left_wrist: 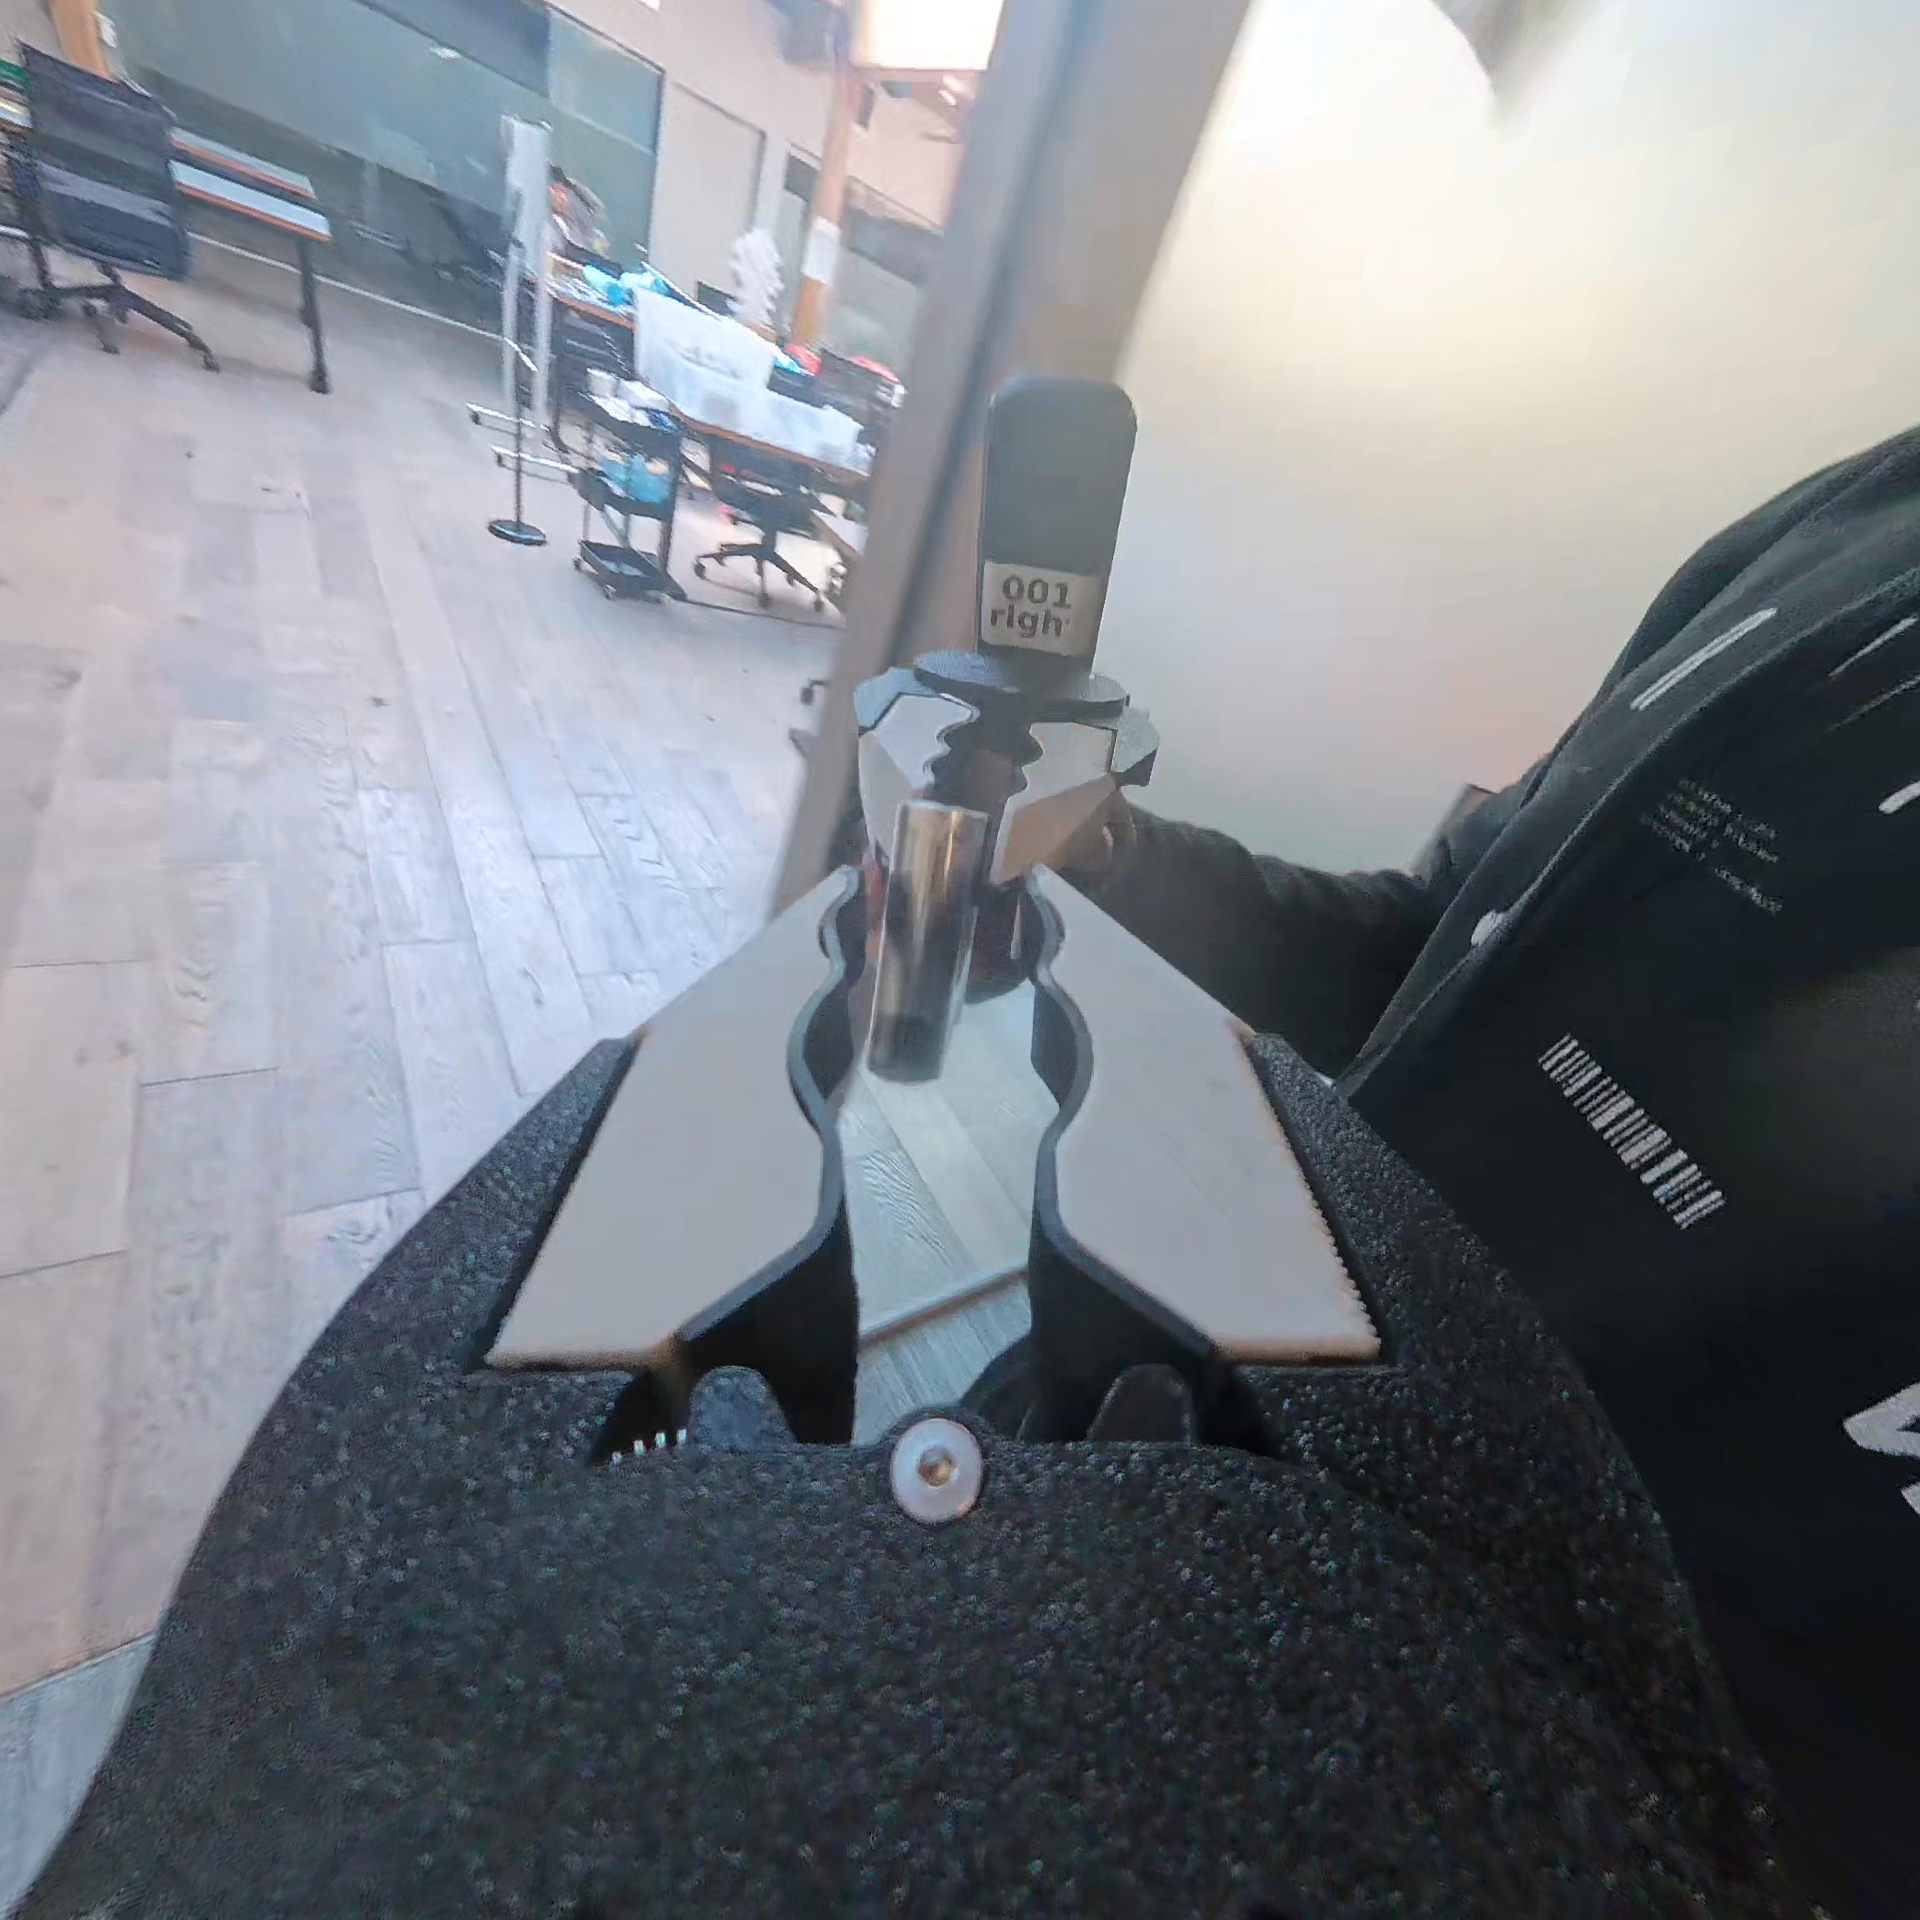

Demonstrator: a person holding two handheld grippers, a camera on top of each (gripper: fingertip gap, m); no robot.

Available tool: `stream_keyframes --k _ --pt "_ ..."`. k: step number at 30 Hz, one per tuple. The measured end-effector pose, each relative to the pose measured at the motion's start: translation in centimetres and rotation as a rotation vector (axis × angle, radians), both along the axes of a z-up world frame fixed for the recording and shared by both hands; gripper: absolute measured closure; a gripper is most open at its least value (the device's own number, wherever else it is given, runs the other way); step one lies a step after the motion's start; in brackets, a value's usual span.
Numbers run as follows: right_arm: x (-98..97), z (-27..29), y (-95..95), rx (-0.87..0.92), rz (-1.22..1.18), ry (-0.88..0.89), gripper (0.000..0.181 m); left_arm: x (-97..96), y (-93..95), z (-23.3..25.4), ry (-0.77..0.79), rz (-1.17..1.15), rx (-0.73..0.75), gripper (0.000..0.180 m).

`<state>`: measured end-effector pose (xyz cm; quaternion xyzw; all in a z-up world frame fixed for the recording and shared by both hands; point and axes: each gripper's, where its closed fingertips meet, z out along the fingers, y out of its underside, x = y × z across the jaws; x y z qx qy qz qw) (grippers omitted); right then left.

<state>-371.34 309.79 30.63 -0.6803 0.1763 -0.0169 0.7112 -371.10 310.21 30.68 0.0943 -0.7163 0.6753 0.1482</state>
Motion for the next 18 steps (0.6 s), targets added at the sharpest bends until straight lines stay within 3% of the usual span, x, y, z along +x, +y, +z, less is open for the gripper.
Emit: stream_keyframes --k 4,6,9,13,18 --pt "15.9 -1.0 -4.5 0.163 0.082 0.009 0.168 15.8 -3.9 -2.1 0.043 0.142 -0.038 0.152" --pt "23.5 0.0 -6.8 0.23 0.131 0.035 0.168 22.9 -6.7 -1.2 0.089 0.173 -0.06 0.16" --pt "33.1 2.5 -11.5 0.267 0.179 0.036 0.168 32.4 -11.8 1.4 0.032 0.163 -0.082 0.167" --pt "43.6 4.0 -20.3 0.192 0.083 0.019 0.167 43.0 -21.0 2.6 -0.015 0.026 -0.043 0.167" --pt "55.6 -0.4 -36.0 0.059 -0.151 0.053 0.166 54.9 -36.7 -2.0 0.078 -0.224 0.015 0.167"
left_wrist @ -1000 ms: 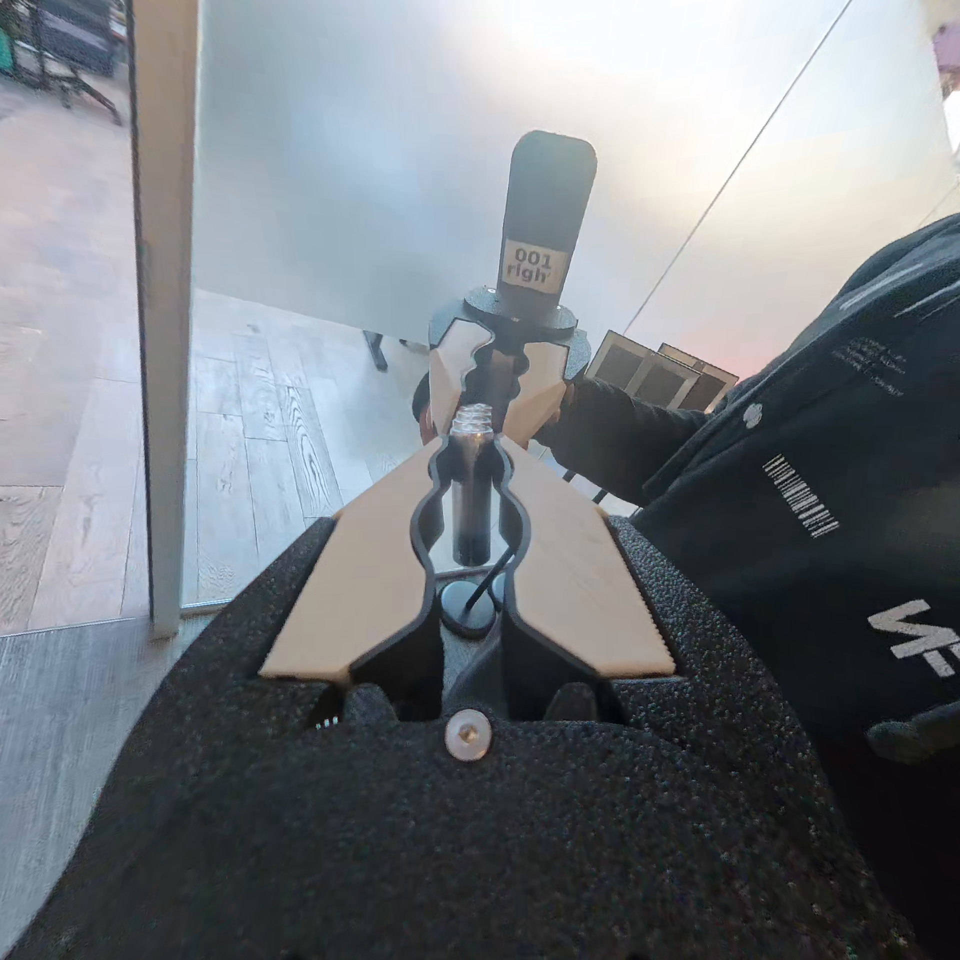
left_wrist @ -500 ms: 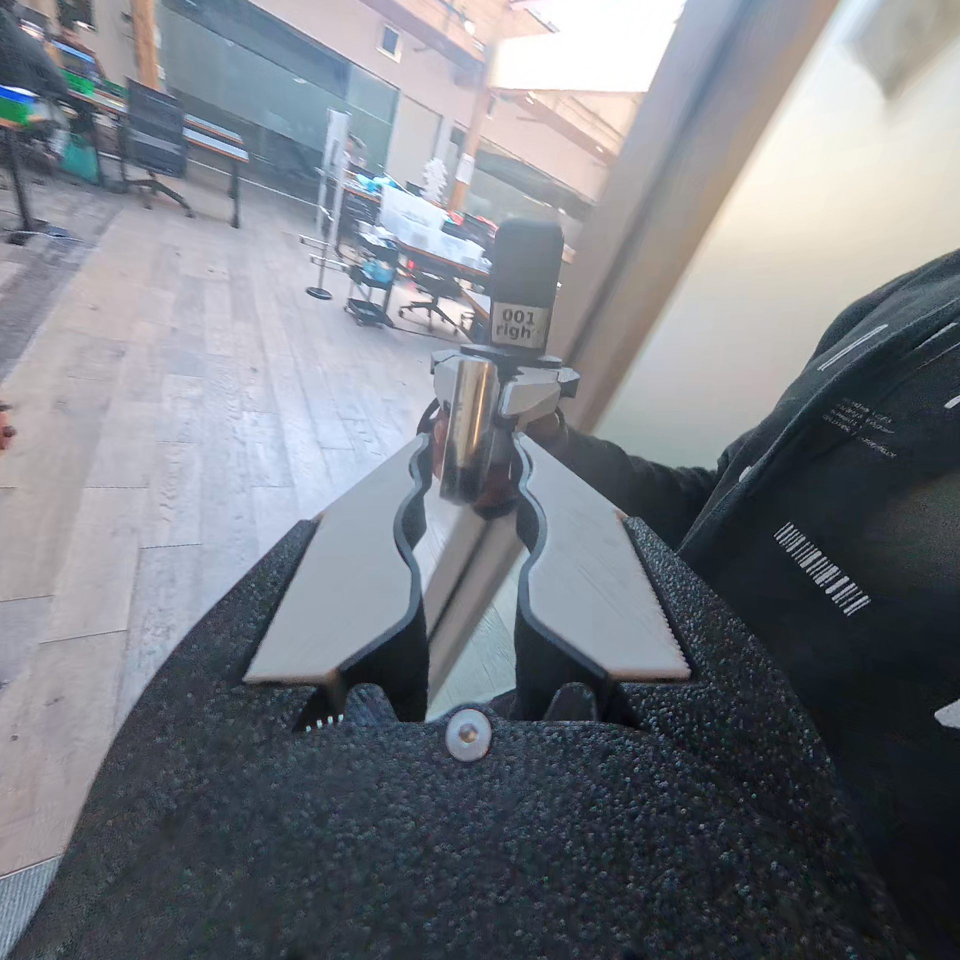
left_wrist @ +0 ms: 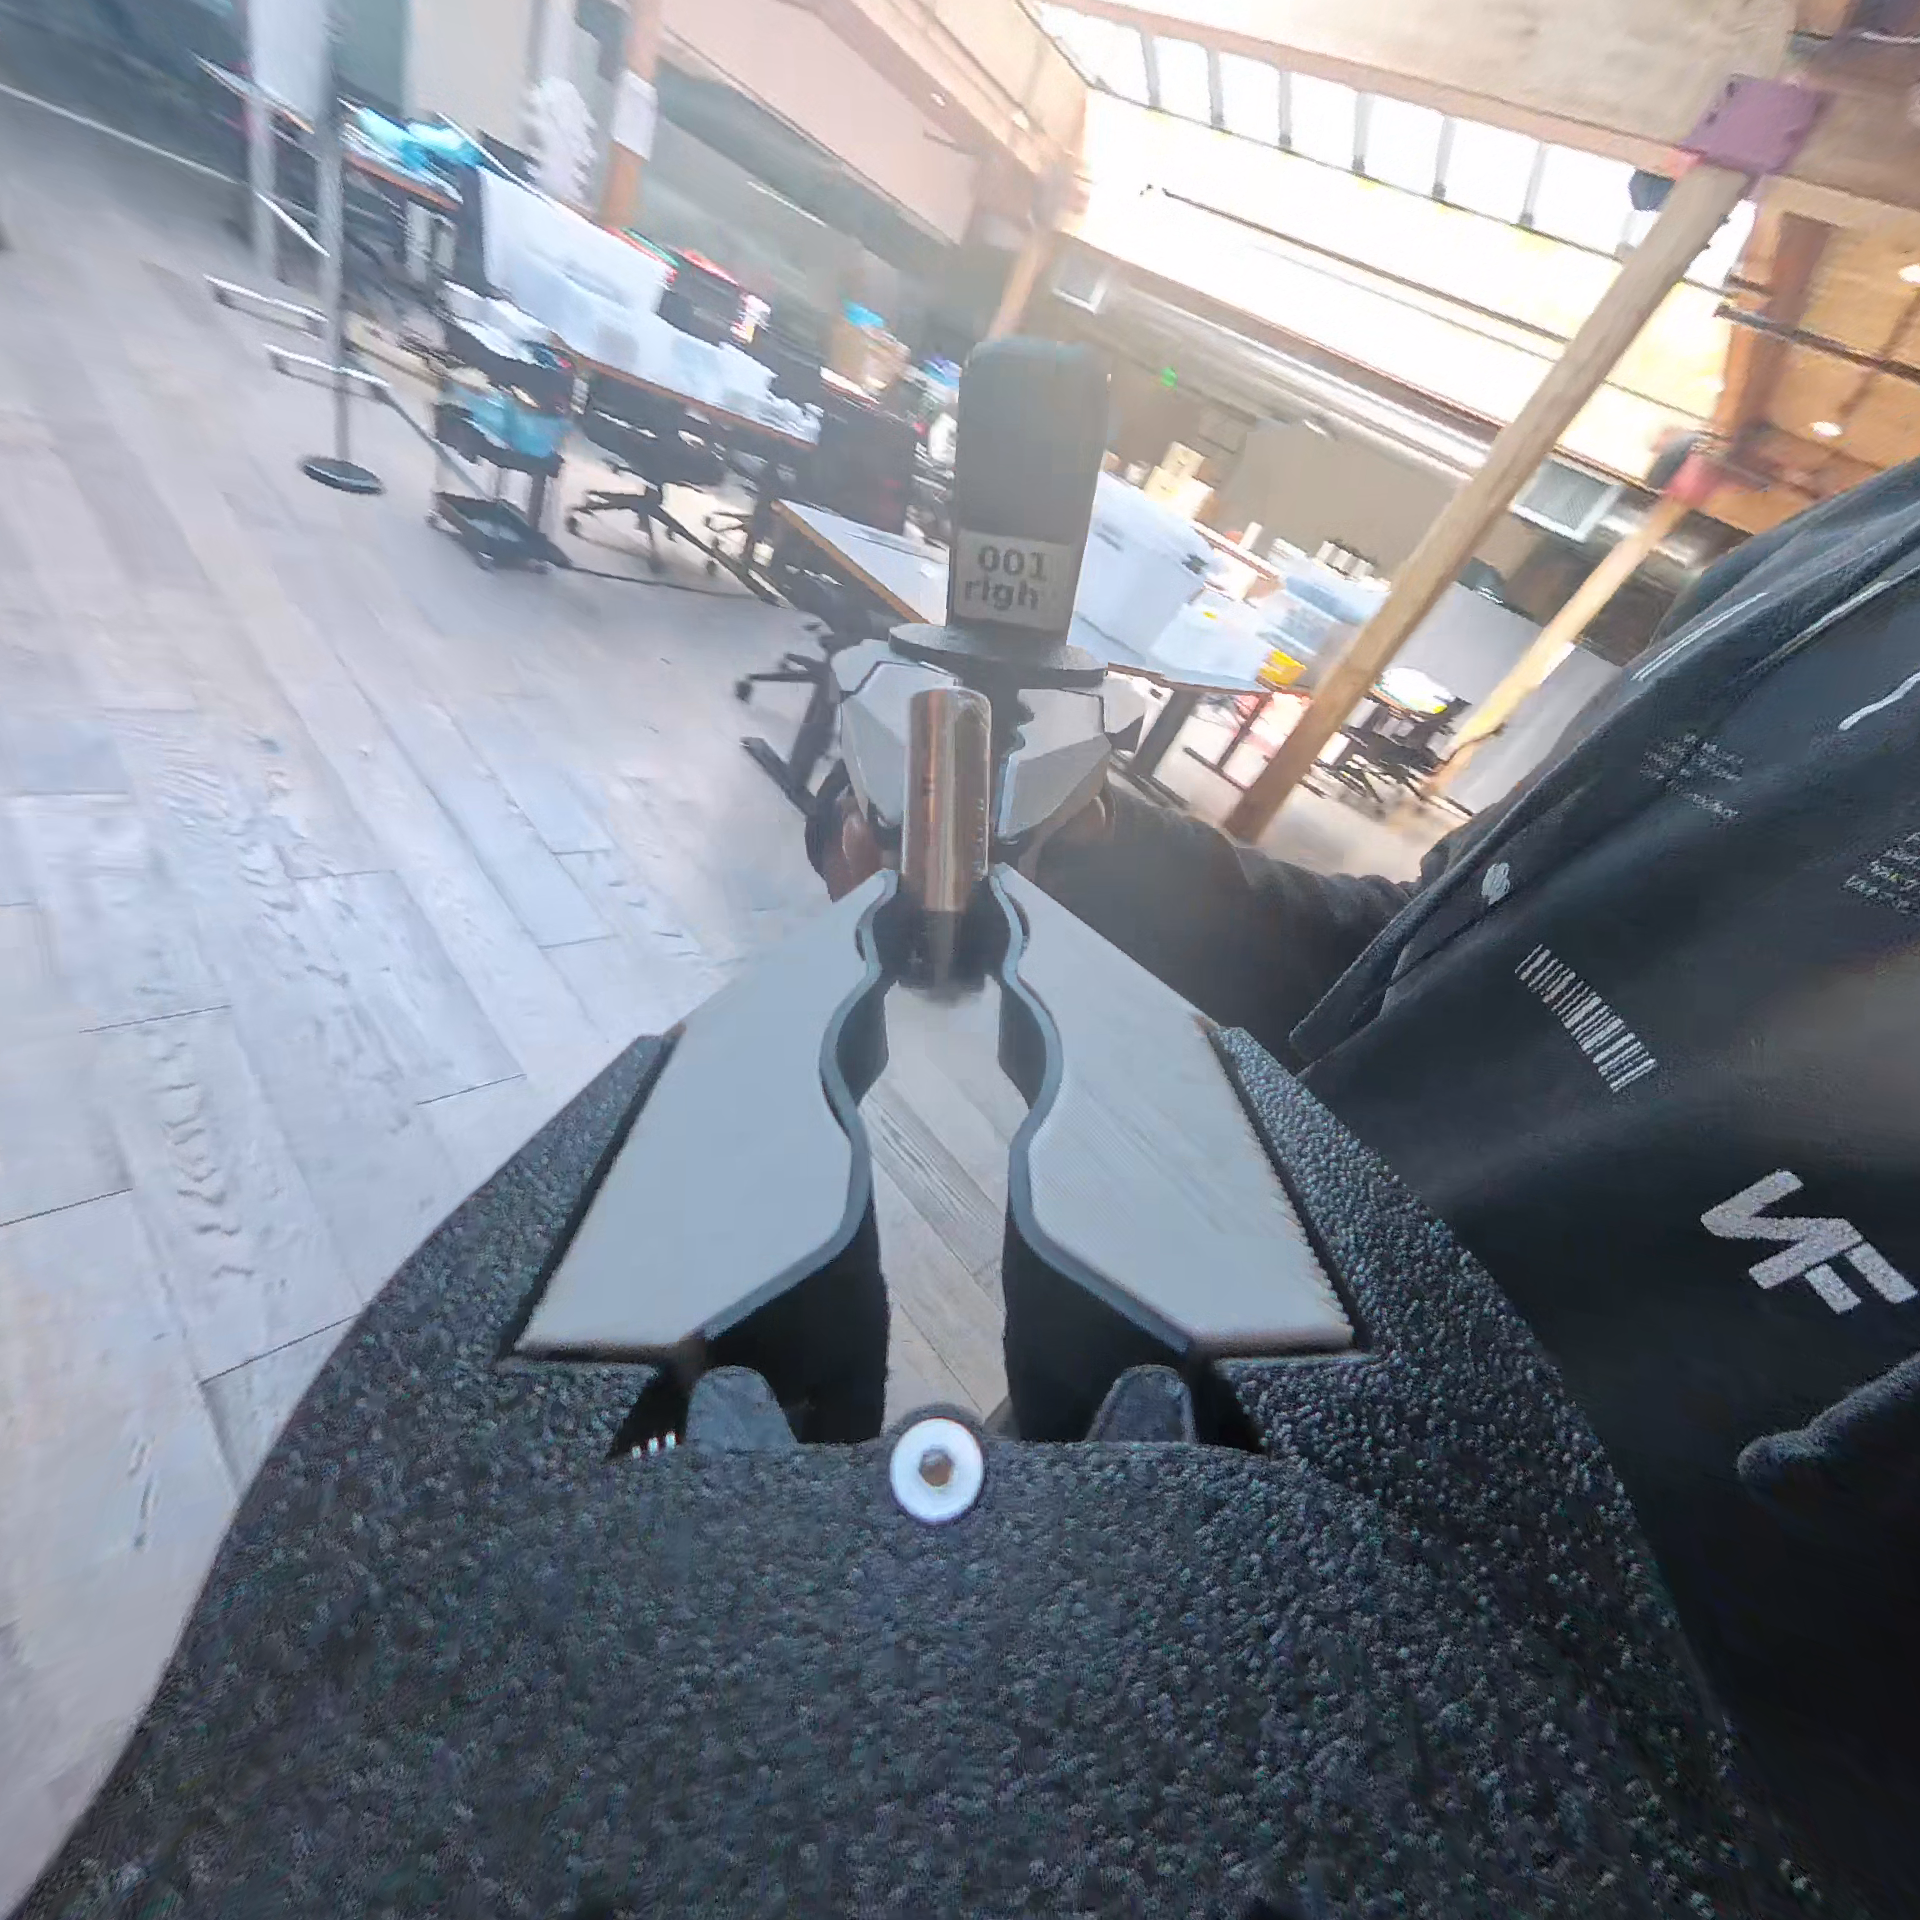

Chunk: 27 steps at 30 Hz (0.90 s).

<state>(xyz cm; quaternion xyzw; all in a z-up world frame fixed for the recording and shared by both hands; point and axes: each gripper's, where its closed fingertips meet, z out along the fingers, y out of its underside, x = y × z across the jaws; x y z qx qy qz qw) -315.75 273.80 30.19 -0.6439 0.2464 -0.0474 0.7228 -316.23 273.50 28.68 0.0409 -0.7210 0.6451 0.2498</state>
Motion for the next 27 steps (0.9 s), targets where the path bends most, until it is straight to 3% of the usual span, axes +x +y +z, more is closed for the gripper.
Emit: stream_keyframes --k 4,8,13,17,22,27 --pt "8.7 -3.0 -14.0 0.016 -0.152 0.086 0.166 8.8 -14.1 -2.6 0.016 -0.199 -0.001 0.167" --pt "16.3 -1.9 -29.7 -0.041 -0.396 0.137 0.166 16.3 -29.8 -1.0 0.086 -0.413 -0.041 0.167" --pt "19.7 1.5 -49.1 -0.092 -0.82 0.122 0.163 19.8 -48.7 2.4 -0.044 -0.718 -0.019 0.167" --pt "21.6 0.4 -63.3 -0.091 -1.029 0.088 0.162 22.0 -62.8 1.2 -0.106 -0.863 -0.033 0.167" --pt "27.3 -2.8 -81.2 0.037 -0.97 0.07 0.166 28.1 -80.8 -1.5 -0.01 -0.806 -0.014 0.166" --pt "38.5 1.0 -97.9 0.066 -0.758 0.021 0.168 39.3 -97.1 1.9 0.057 -0.61 -0.042 0.165"
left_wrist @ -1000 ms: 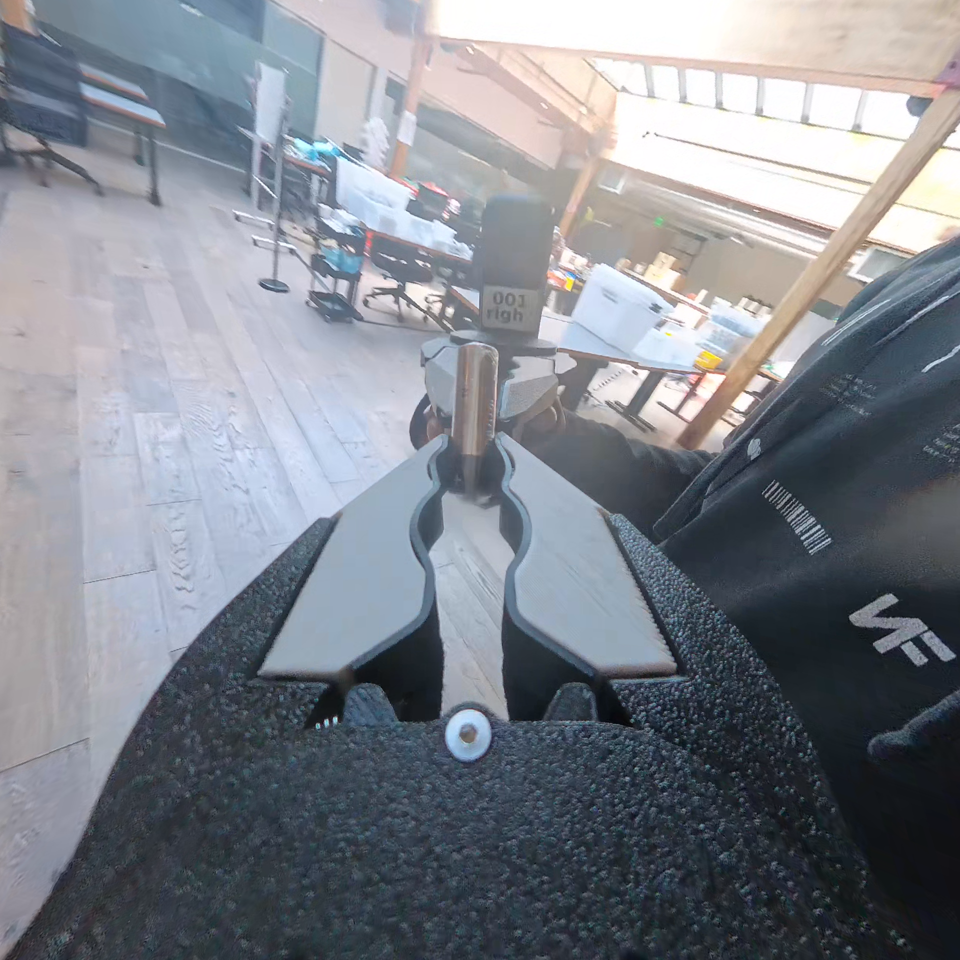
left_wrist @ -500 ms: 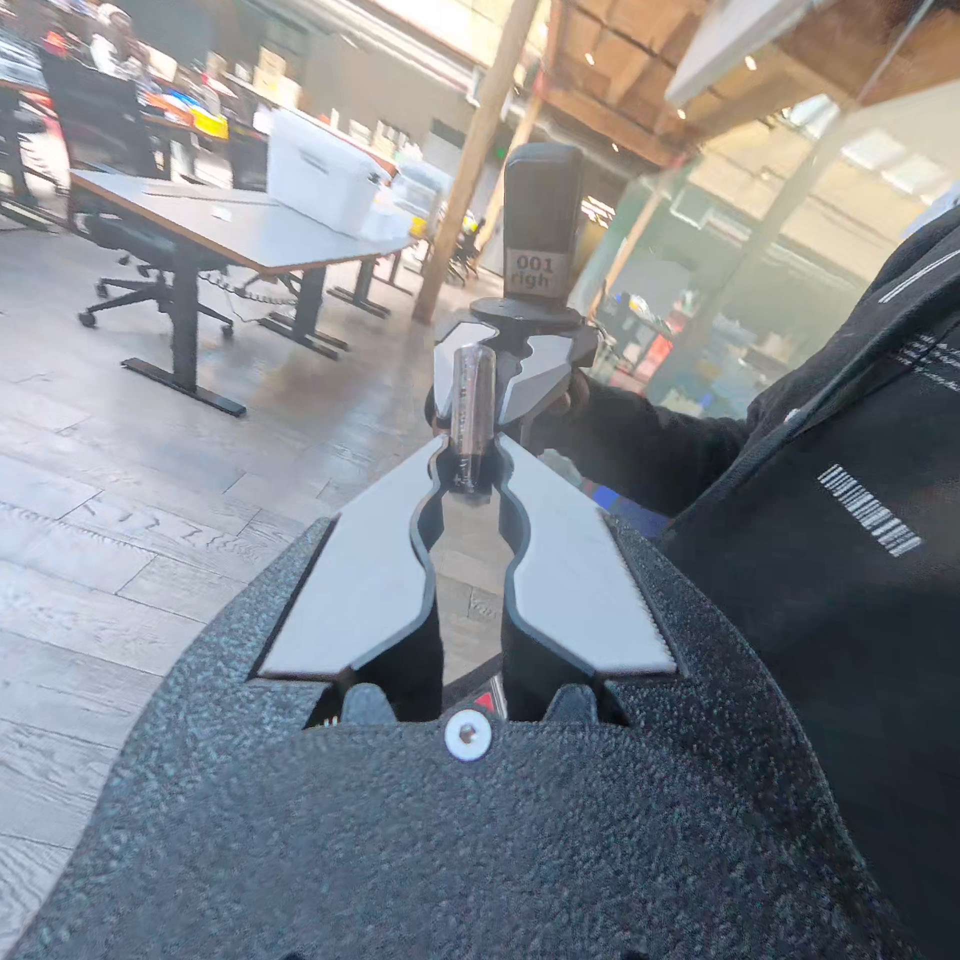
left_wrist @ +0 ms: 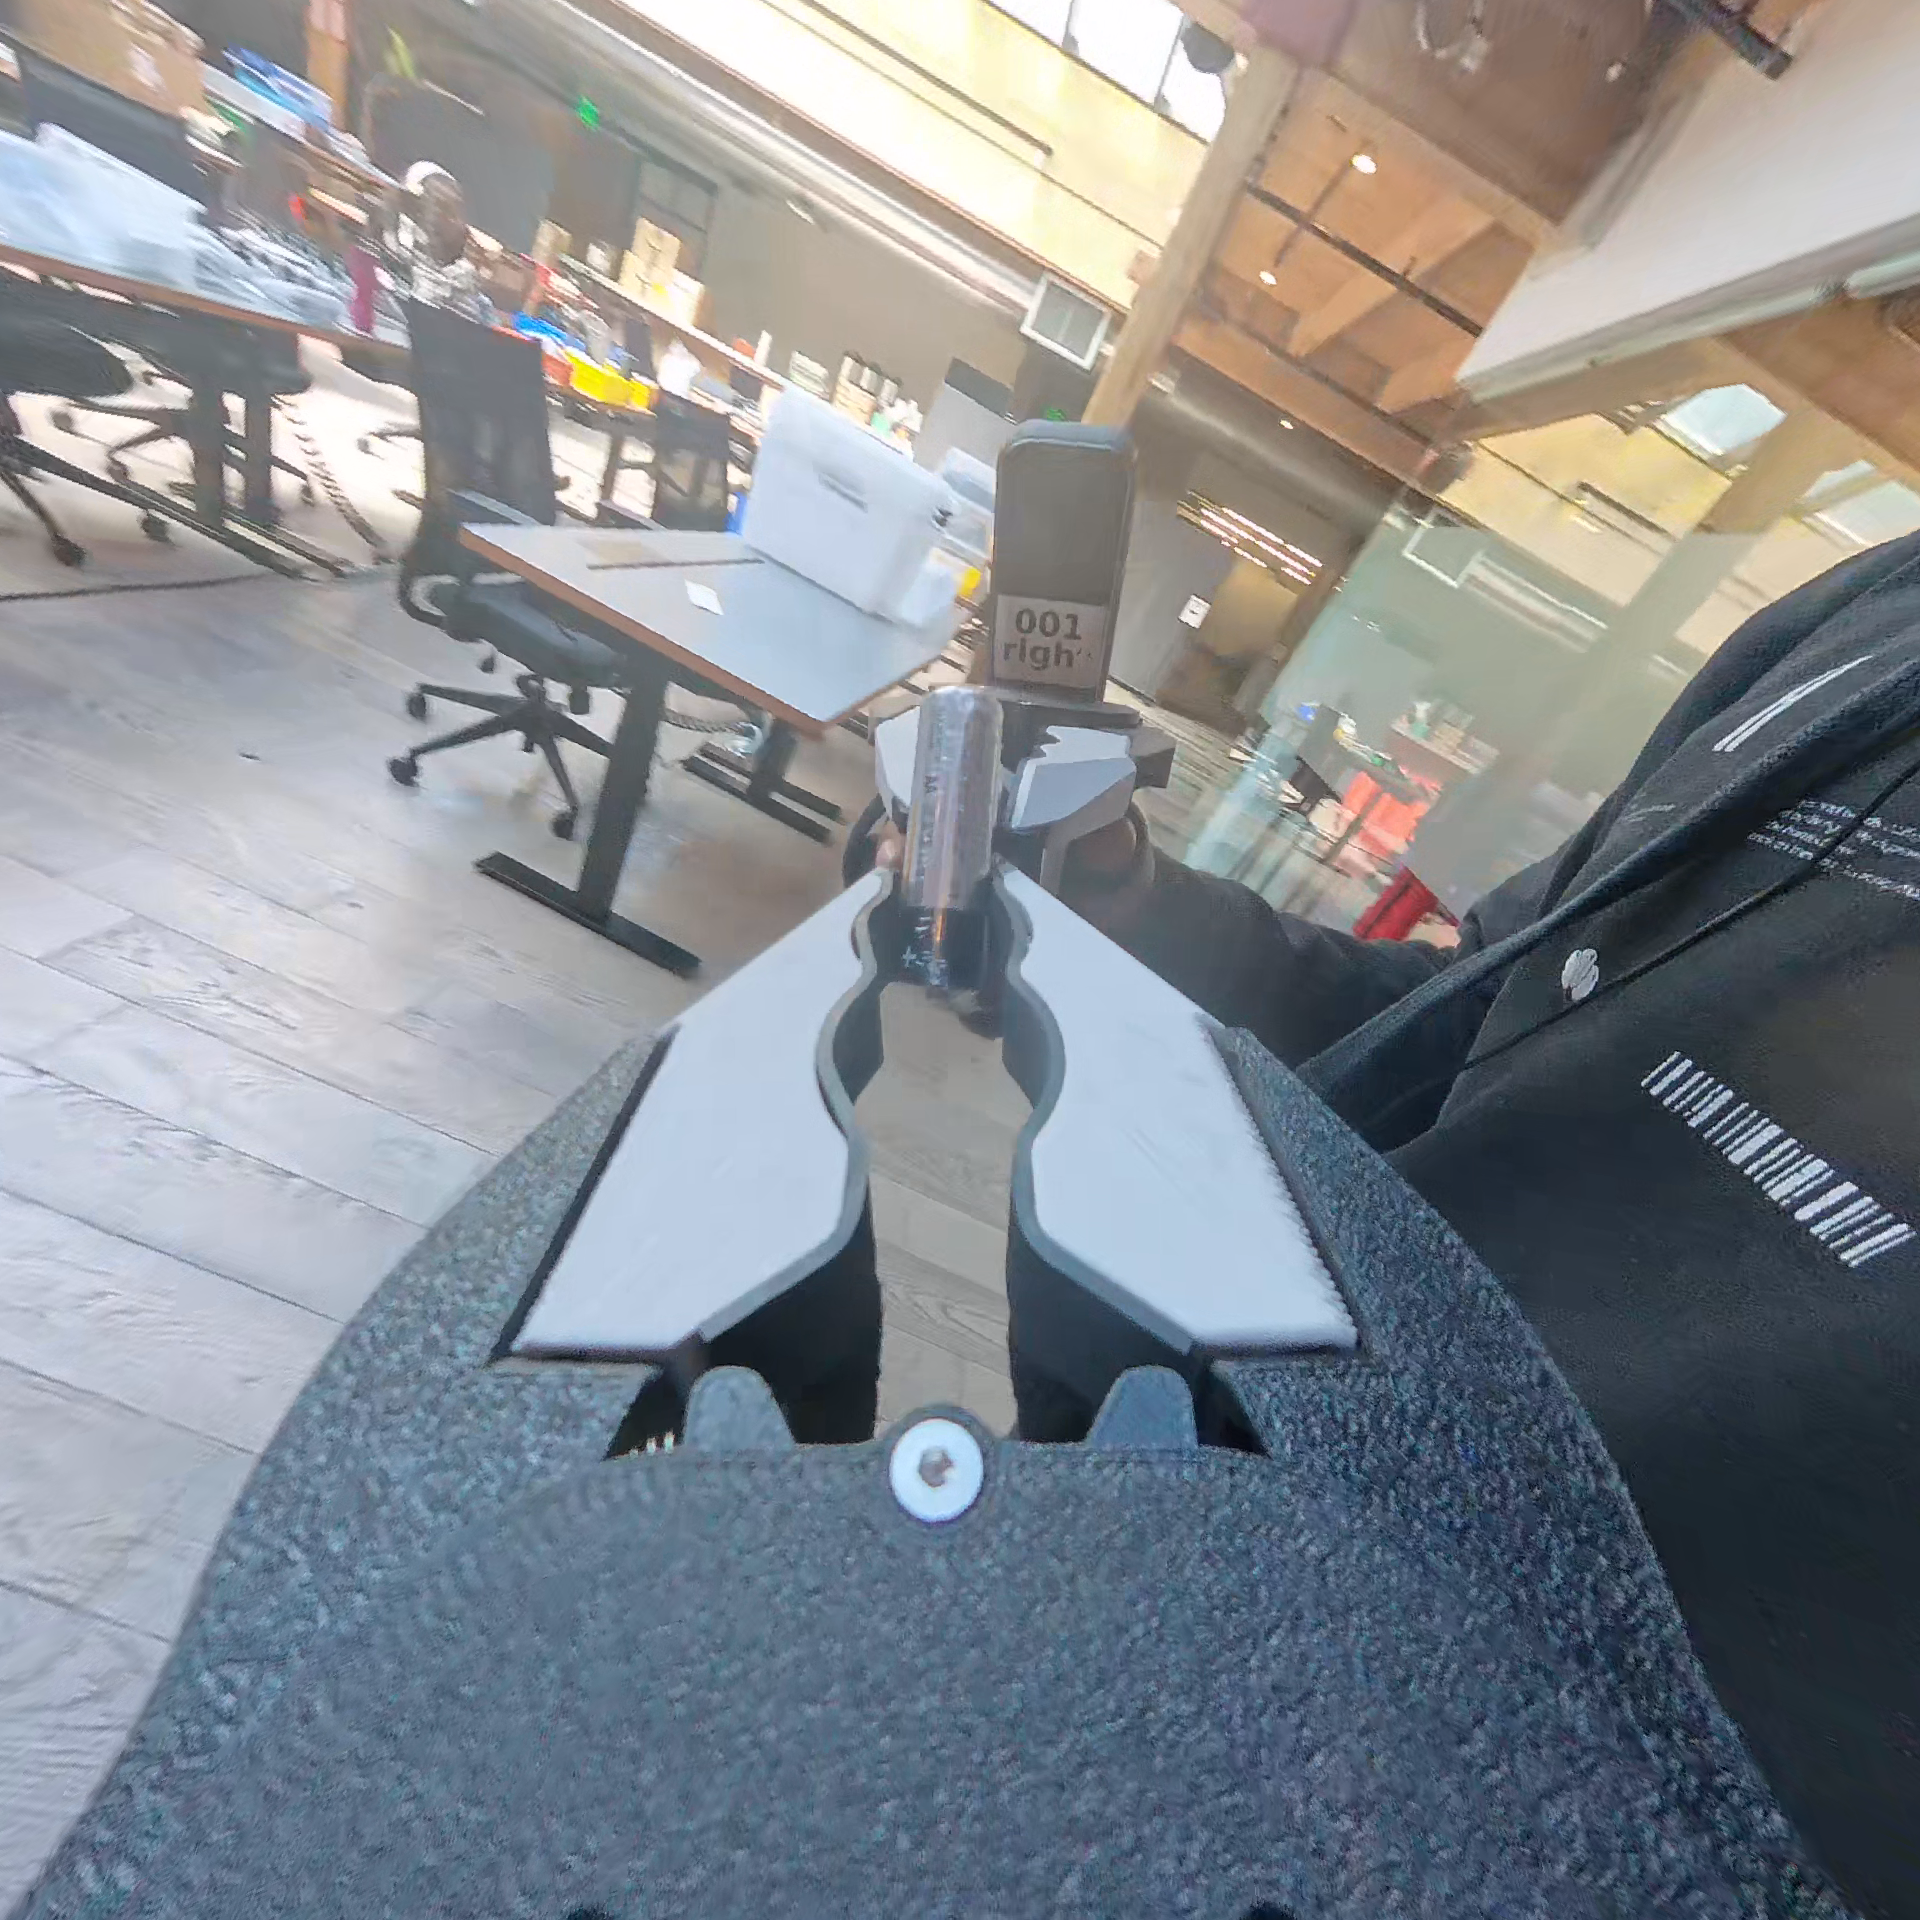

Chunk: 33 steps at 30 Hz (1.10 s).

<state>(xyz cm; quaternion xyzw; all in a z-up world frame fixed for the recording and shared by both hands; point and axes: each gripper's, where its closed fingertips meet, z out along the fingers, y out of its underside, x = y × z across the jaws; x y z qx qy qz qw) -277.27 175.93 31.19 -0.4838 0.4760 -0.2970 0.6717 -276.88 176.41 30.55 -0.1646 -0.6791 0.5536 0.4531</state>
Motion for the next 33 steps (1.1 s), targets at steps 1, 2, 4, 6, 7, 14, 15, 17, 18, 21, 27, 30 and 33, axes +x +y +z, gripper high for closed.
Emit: stream_keyframes --k 1,2,4,6,7,14,15,17,18,21,27,30,33 --pt "2.7 0.9 -2.9 -0.019 0.034 0.013 0.168 2.8 -2.9 0.8 -0.002 0.041 -0.005 0.164" --pt "5.4 1.7 -5.8 -0.043 0.062 0.03 0.168 5.5 -5.8 1.5 0.001 0.082 -0.009 0.162" --pt "10.6 2.6 -11.4 -0.101 0.116 0.06 0.167 10.7 -11.2 1.9 0.014 0.147 -0.019 0.161" --pt "15.5 2.1 -16.8 -0.123 0.173 0.076 0.167 15.5 -16.6 1.0 0.024 0.196 -0.029 0.161" --pt "18.0 1.4 -19.8 -0.127 0.191 0.085 0.167 18.1 -19.4 0.0 0.015 0.221 -0.031 0.161" --pt "34.6 -2.9 -43.9 0.009 0.138 0.118 0.167 35.1 -43.0 -4.3 0.055 0.183 0.002 0.166" --pt "36.6 -2.3 -47.7 0.012 0.104 0.111 0.167 37.1 -46.8 -3.6 0.038 0.157 -0.013 0.166" --pt "39.9 -0.4 -55.2 -0.025 0.012 0.1 0.167 40.6 -54.5 -1.6 -0.002 0.102 -0.035 0.166" --pt "41.3 0.6 -58.8 -0.05 -0.035 0.092 0.167 42.1 -58.1 -0.4 -0.015 0.068 -0.042 0.166" --pt "44.9 3.2 -68.7 -0.062 -0.101 0.053 0.167 45.8 -68.0 1.9 -0.085 -0.012 -0.092 0.167" --pt "53.4 -1.7 -87.0 -0.143 -0.009 0.1 0.166 55.0 -86.7 -2.3 -0.101 -0.072 -0.091 0.167" --pt "59.6 -3.5 -96.7 -0.1 0.101 0.097 0.166 61.2 -96.5 -3.5 -0.016 -0.006 -0.046 0.167" --pt "67.4 -2.0 -106.8 -0.041 0.208 0.076 0.167 68.8 -106.1 -1.3 0.004 0.117 -0.062 0.167"
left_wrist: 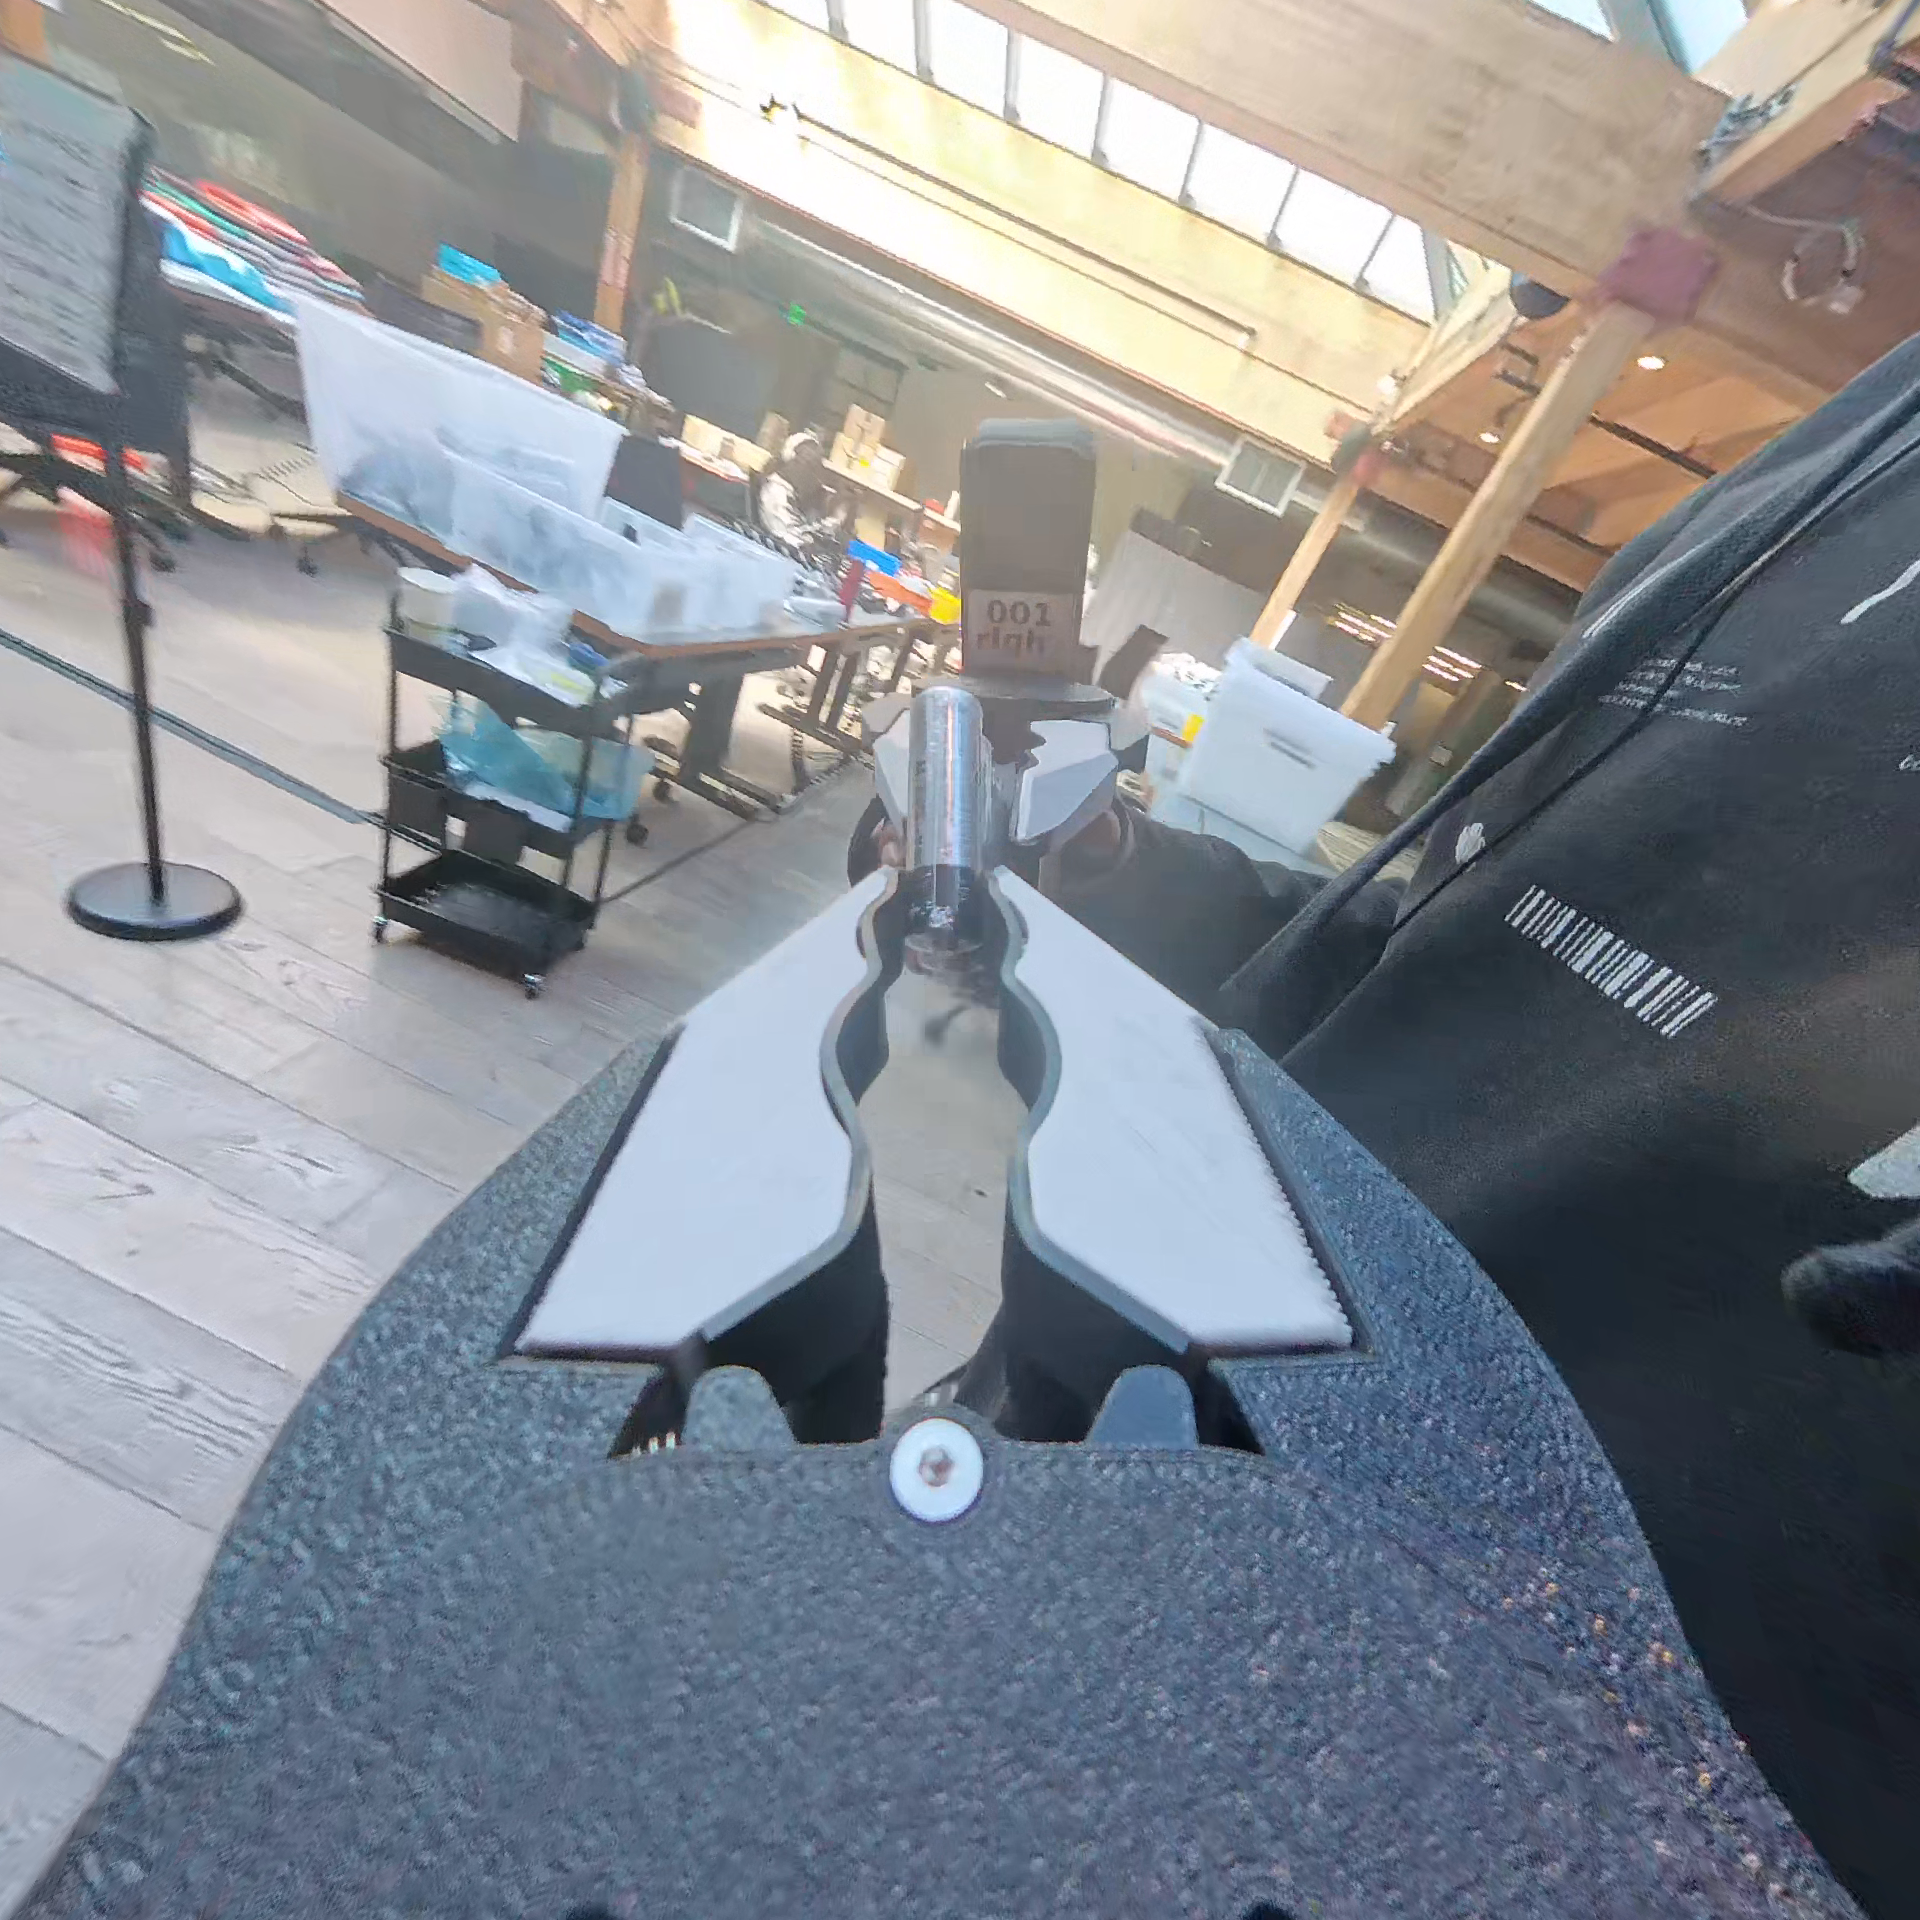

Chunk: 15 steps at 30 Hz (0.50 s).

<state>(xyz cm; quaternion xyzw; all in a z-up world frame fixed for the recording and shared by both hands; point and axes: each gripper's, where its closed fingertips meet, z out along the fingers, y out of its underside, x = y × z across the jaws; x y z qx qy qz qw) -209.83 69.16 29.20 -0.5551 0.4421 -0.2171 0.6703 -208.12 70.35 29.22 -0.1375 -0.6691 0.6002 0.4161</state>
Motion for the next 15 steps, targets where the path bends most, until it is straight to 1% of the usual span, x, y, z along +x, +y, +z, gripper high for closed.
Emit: stream_keyframes --k 3,6,9,12,14,15 --pt "8.5 3.1 -8.4 -0.046 0.086 -0.012 0.167 8.3 -8.1 2.7 -0.026 0.136 -0.03 0.166" --pt "17.0 4.0 -15.8 -0.15 0.144 0.001 0.167 16.9 -15.6 2.8 -0.053 0.265 -0.035 0.164" --pt "25.3 1.6 -23.9 -0.162 0.179 0.032 0.167 25.7 -22.9 0.3 -0.048 0.359 -0.024 0.164" --pt "34.0 -2.1 -32.4 -0.141 0.137 0.062 0.167 34.8 -31.1 -3.1 0.009 0.393 0.0 0.167" --pt "39.2 -3.6 -38.1 -0.077 0.085 0.104 0.167 40.7 -37.1 -4.1 0.046 0.369 0.032 0.161" --pt "41.8 -3.8 -41.0 -0.053 0.049 0.125 0.167 43.3 -40.1 -3.9 0.052 0.339 0.035 0.156"
